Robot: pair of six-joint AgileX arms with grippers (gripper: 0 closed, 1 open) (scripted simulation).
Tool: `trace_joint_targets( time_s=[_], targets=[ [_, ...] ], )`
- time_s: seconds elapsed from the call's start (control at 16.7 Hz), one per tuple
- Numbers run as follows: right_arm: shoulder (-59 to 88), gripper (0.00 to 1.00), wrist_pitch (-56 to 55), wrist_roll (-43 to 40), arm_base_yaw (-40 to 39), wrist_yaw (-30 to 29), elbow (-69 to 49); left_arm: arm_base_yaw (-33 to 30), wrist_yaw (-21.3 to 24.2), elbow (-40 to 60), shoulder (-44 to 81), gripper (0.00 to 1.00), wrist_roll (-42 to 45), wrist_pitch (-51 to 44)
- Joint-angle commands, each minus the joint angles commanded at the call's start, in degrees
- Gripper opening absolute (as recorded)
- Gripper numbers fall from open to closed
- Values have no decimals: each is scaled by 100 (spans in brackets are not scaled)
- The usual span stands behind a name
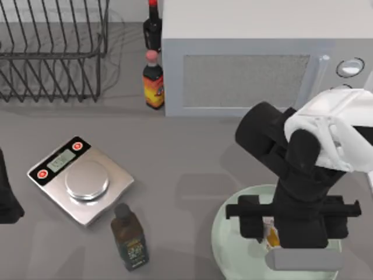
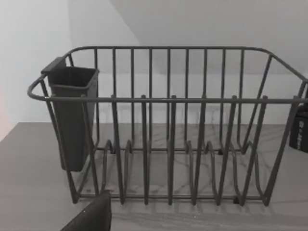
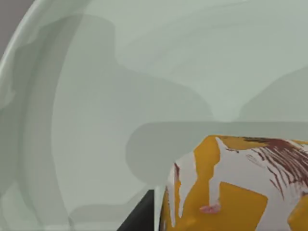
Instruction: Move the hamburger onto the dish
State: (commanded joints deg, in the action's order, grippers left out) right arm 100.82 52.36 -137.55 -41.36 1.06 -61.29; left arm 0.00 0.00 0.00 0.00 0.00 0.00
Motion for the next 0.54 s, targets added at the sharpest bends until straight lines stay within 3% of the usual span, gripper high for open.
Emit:
trace_joint_targets(
  time_s=[0.18, 0.54],
  targets=[
    [0, 98, 0, 0, 0, 0, 0, 0, 0, 0, 0, 100, 0, 0],
    [0, 100, 0, 0, 0, 0, 0, 0, 0, 0, 0, 100, 0, 0]
  ],
)
